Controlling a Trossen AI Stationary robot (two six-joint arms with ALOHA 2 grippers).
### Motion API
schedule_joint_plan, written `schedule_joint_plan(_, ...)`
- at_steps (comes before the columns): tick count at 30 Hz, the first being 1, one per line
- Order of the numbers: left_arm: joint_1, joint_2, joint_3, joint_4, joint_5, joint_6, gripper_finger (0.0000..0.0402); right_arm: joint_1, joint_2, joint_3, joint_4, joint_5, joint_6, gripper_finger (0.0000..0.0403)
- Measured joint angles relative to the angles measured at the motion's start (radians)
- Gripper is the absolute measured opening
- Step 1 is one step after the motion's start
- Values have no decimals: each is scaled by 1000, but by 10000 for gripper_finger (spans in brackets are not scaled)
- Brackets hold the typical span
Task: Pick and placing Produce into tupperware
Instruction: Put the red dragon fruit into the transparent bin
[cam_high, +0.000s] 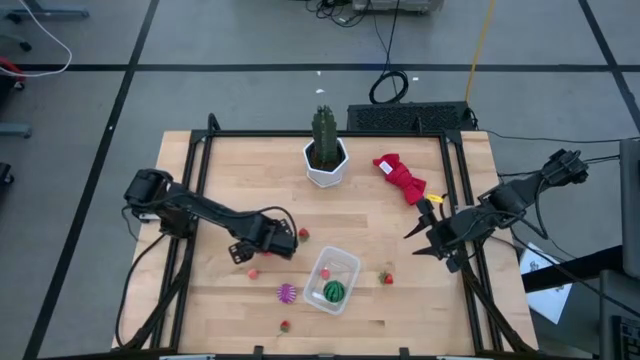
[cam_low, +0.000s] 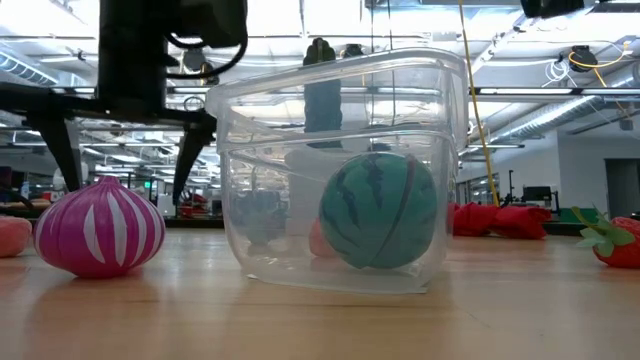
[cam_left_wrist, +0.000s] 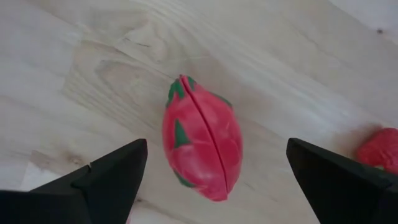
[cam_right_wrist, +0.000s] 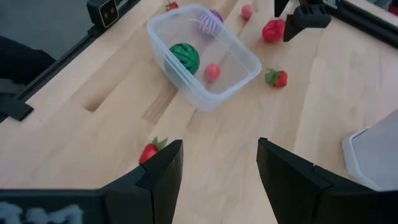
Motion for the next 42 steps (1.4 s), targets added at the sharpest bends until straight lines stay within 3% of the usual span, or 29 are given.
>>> schedule_joint_plan(10,8,47,0,29,38,-1,392,0,-81,-43,8,-3,26,196)
schedule_joint_plan(19,15,63,-4,26,65,34,392,0,-139,-43,16,-131,35,196)
schedule_joint_plan(42,15,65,-5,-8,48,29,392,0,-147,-43,15,-131,35,196)
